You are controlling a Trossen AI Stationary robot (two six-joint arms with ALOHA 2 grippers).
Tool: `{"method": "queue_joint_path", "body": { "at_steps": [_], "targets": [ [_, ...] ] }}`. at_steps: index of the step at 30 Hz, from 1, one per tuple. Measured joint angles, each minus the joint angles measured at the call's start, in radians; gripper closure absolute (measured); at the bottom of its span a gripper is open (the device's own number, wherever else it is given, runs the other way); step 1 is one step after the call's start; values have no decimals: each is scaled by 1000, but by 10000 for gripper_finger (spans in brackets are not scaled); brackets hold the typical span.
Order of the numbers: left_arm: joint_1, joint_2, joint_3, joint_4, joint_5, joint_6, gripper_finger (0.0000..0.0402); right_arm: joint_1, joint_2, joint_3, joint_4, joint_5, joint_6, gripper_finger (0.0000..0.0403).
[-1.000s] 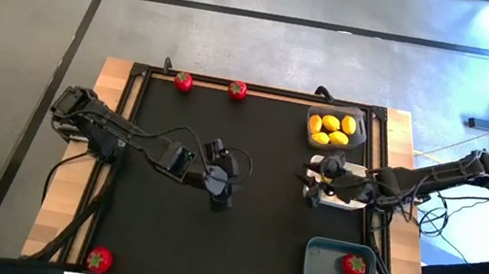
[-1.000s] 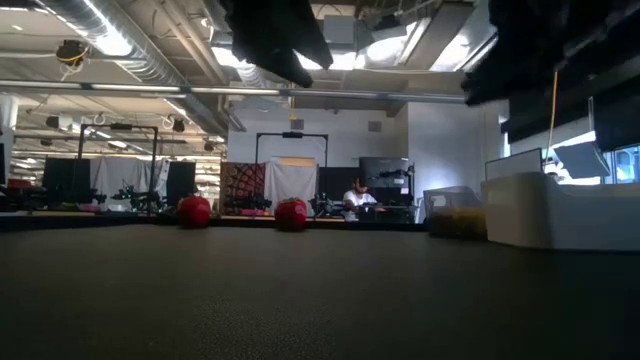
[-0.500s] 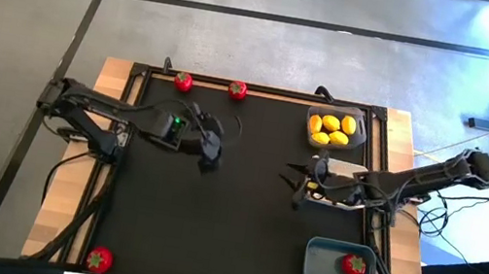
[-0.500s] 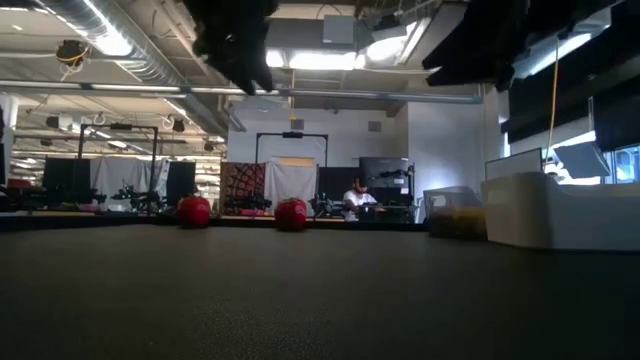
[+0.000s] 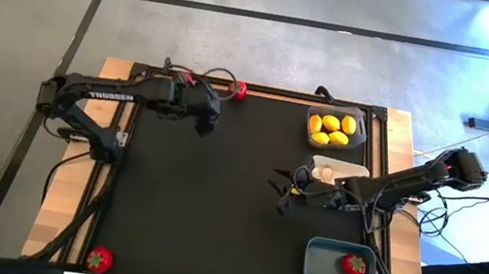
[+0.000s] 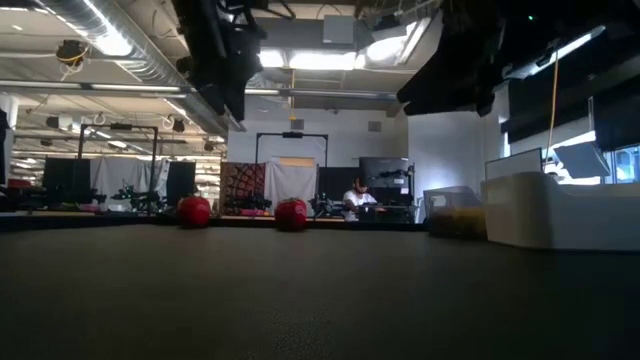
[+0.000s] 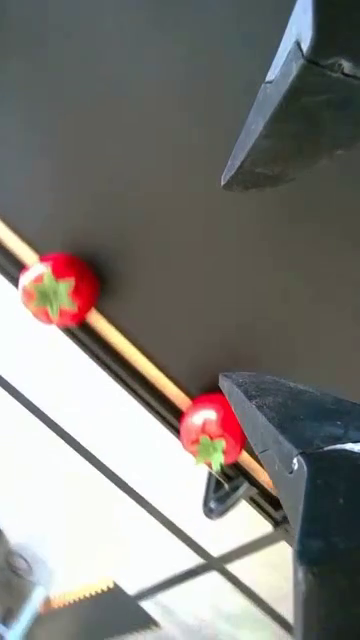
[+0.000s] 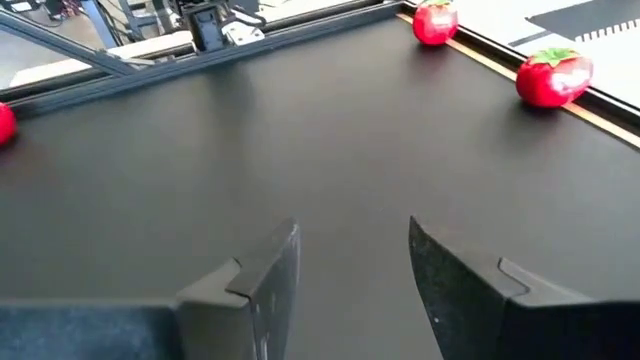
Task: Sort produce into baskets
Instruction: Put the tomato into the the blue bin
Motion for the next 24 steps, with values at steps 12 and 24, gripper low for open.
{"method": "queue_joint_path", "body": {
  "at_steps": [12, 24],
  "targets": [
    [153, 0, 0, 10, 3, 3, 96, 0, 2, 0, 0, -70, 33, 214],
    [278, 1, 0, 32, 19, 34, 96, 0, 2, 0, -2, -124, 52, 214]
  ]
}}
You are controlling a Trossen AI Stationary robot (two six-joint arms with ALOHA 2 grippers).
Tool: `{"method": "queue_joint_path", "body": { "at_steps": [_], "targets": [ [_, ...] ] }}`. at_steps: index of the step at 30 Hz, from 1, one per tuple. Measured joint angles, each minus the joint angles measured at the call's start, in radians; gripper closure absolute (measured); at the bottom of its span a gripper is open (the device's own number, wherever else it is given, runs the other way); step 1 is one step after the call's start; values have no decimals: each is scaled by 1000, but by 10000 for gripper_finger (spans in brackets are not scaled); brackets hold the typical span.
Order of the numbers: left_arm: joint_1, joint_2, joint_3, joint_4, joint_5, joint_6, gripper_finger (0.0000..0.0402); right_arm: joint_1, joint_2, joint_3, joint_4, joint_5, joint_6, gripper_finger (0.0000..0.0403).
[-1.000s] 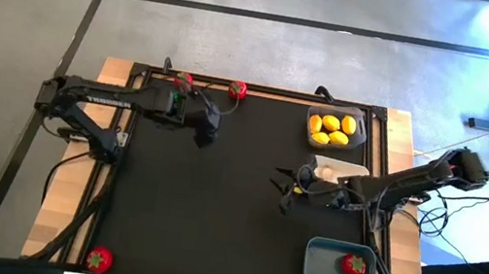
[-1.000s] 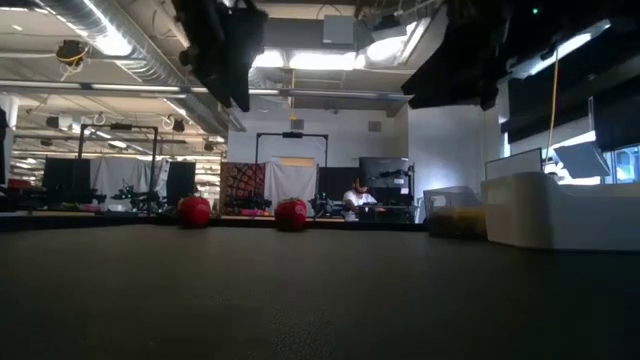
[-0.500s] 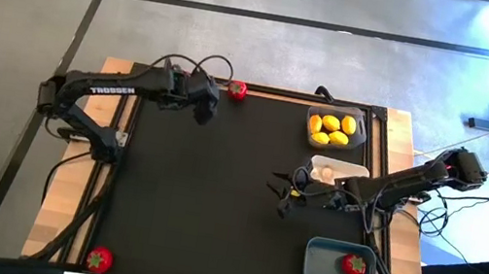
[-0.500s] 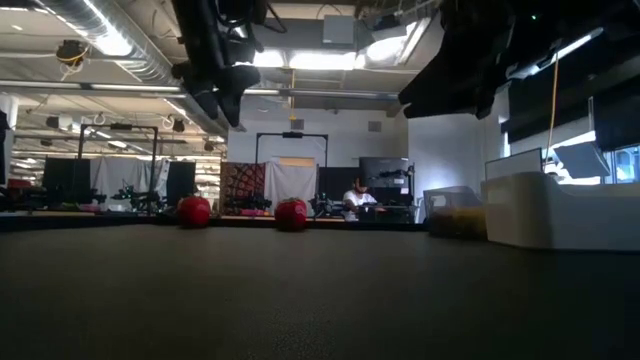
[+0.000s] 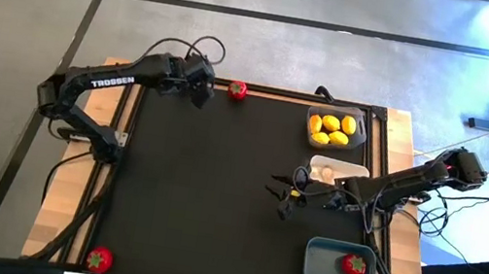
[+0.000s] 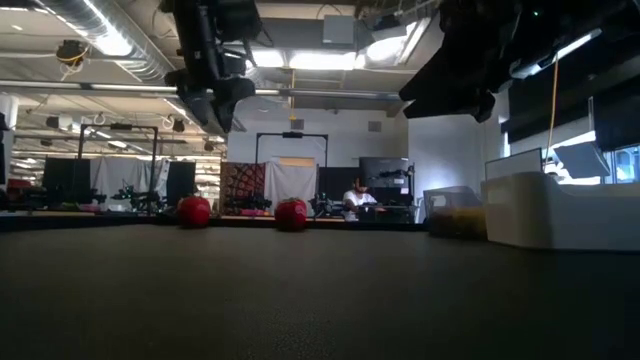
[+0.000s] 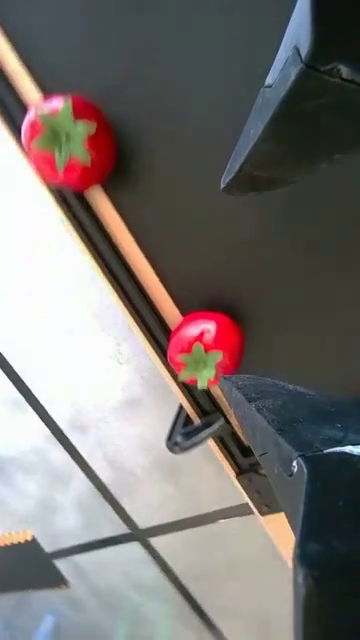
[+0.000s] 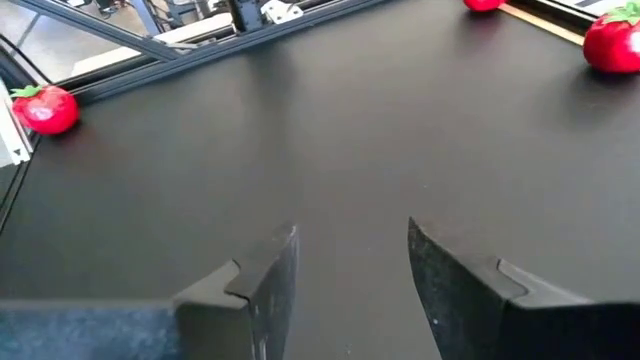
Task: Sort produce into baskets
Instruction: Put the tomato into the the blue bin
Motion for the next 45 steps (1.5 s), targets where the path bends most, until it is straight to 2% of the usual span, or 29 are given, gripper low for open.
{"method": "queue_joint_path", "body": {
  "at_steps": [10, 16, 28, 35, 45],
  "targets": [
    [144, 0, 0, 4, 171, 18, 96, 0, 0, 0, 0, 0, 0, 214],
    [180, 0, 0, 64, 174, 107, 96, 0, 0, 0, 0, 0, 0, 214],
    [242, 8, 0, 100, 203, 118, 95, 0, 0, 0, 0, 0, 0, 214],
    [287, 84, -1, 110, 215, 108, 95, 0, 0, 0, 0, 0, 0, 214],
    [294, 171, -1, 166, 214, 157, 95, 0, 0, 0, 0, 0, 0, 214]
  ]
}}
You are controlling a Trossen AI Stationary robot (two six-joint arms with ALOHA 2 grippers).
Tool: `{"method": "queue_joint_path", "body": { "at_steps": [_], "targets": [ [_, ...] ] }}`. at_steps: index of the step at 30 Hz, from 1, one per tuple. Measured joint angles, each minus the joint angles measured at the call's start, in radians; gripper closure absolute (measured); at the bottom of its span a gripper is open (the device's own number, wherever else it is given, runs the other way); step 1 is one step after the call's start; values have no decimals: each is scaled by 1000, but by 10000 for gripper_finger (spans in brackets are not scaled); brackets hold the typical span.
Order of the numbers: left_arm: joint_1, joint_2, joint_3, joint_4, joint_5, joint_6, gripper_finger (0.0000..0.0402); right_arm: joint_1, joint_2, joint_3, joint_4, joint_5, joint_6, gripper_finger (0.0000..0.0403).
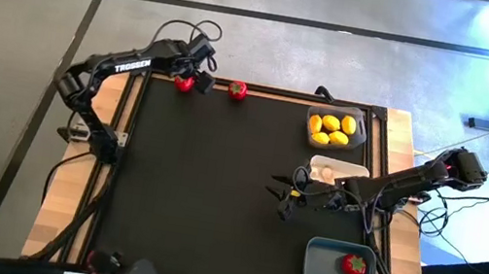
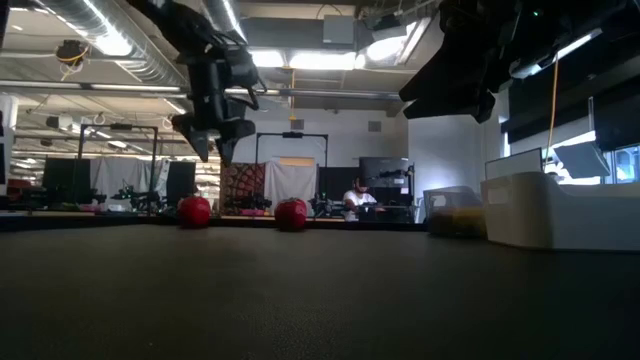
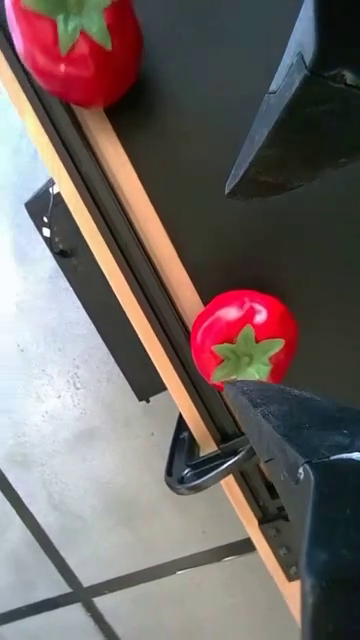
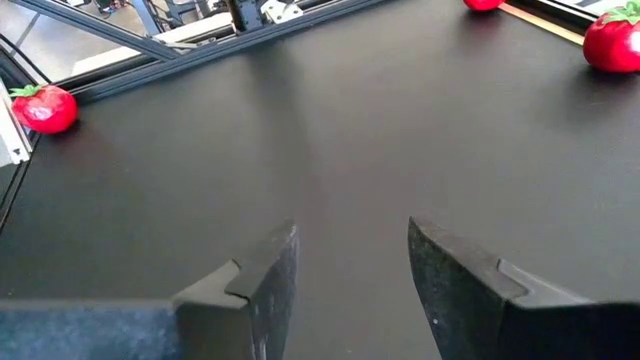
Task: Sort produce into baskets
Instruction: Put the tomato into the the blue bin
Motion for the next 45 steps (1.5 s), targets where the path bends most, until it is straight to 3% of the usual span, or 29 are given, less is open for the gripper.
{"method": "queue_joint_path", "body": {
  "at_steps": [13, 16, 19, 24, 27, 45],
  "targets": [
    [66, 98, 0, -31, -15, -22, 95, 0, 0, 0, 1, 0, 0, 214],
    [89, 132, 0, -59, -16, -29, 78, 0, 0, 0, 1, 0, 0, 214],
    [116, 173, 0, -78, -85, -197, 52, 0, 0, 0, 1, 0, 0, 214],
    [145, 211, 0, -69, 0, -169, 39, 0, 0, 0, 1, 0, 0, 214],
    [145, 211, 0, -60, 43, -134, 41, 0, 0, 0, 1, 0, 0, 214],
    [161, 147, 15, -152, 15, -133, 45, 0, 0, 0, 1, 0, 0, 214]
  ]
}}
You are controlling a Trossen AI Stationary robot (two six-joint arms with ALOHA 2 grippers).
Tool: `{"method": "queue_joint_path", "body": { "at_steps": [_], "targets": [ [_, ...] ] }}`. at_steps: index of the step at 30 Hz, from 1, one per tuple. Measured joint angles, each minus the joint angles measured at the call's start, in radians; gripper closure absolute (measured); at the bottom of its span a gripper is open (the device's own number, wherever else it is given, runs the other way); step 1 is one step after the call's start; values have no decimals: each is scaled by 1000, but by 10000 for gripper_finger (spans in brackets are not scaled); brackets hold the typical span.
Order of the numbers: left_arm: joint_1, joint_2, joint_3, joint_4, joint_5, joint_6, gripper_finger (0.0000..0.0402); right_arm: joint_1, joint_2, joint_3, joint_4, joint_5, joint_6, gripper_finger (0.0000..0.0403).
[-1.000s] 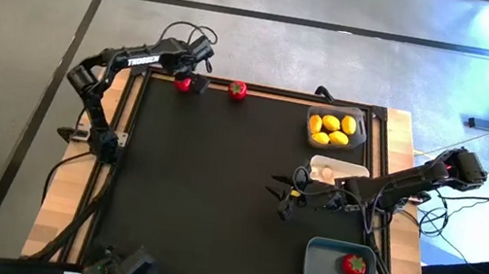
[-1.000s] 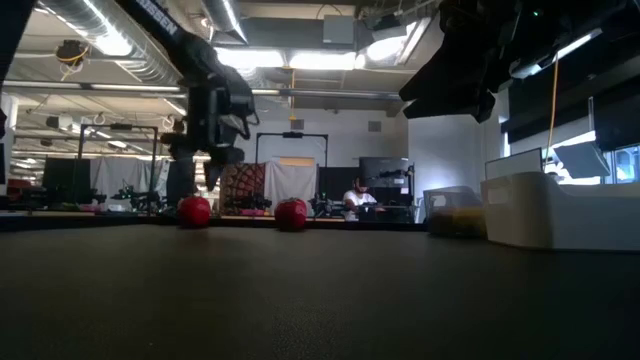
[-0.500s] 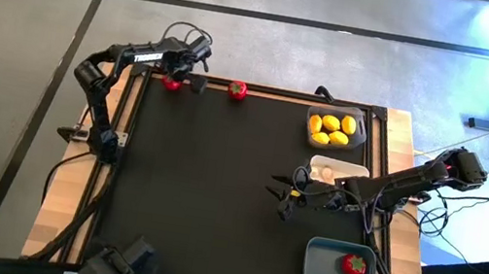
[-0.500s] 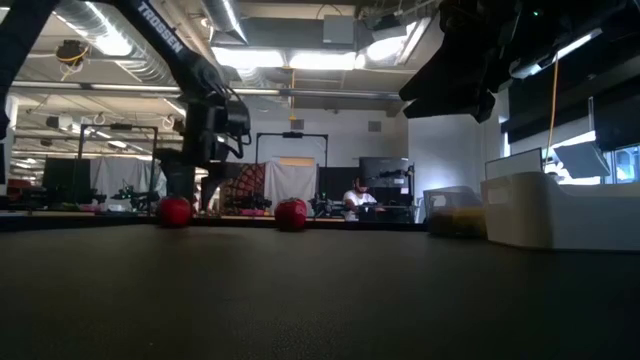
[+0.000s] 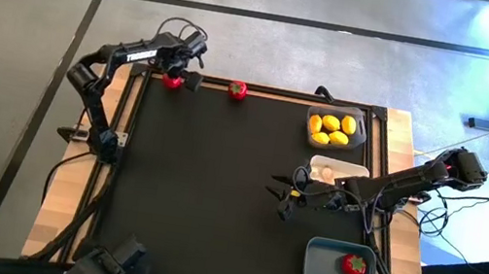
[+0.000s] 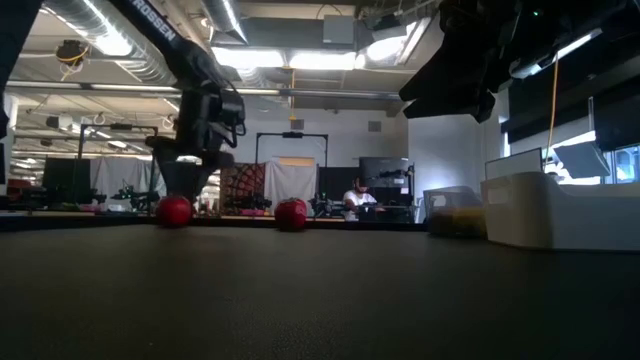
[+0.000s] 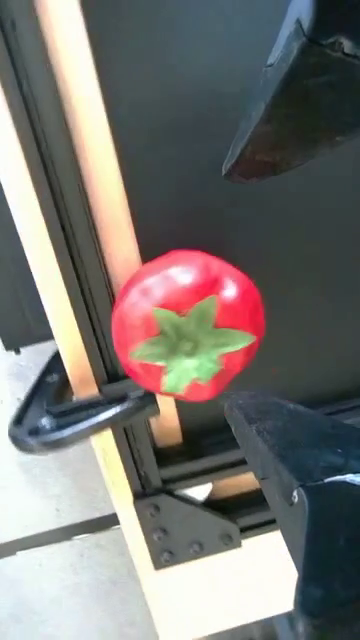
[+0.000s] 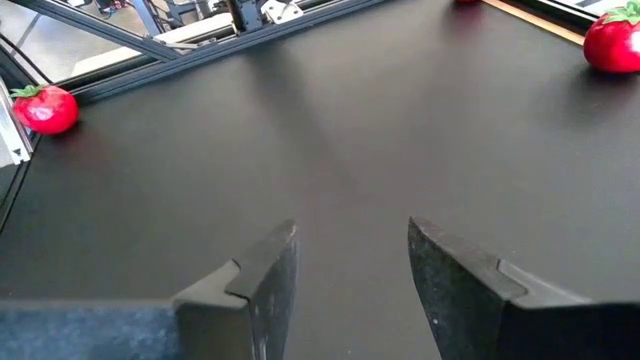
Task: Sort produce into baskets
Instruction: Put the tomato into the the blue bin
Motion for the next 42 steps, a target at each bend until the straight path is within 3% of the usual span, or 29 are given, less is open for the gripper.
{"method": "queue_joint_path", "body": {
  "at_steps": [18, 31, 39, 42],
  "targets": [
    [92, 0, -148, 194, 25, 47, 45, 0, 0, 0, -1, 0, 0, 214],
    [95, 0, -212, 303, 41, 59, 46, 0, 0, 0, -1, 0, 0, 214],
    [88, 0, -217, 303, 42, 121, 112, 0, 0, 0, 4, 0, 0, 214],
    [69, 0, -217, 296, 41, 145, 118, 0, -1, 0, 3, 0, 0, 214]
  ]
}}
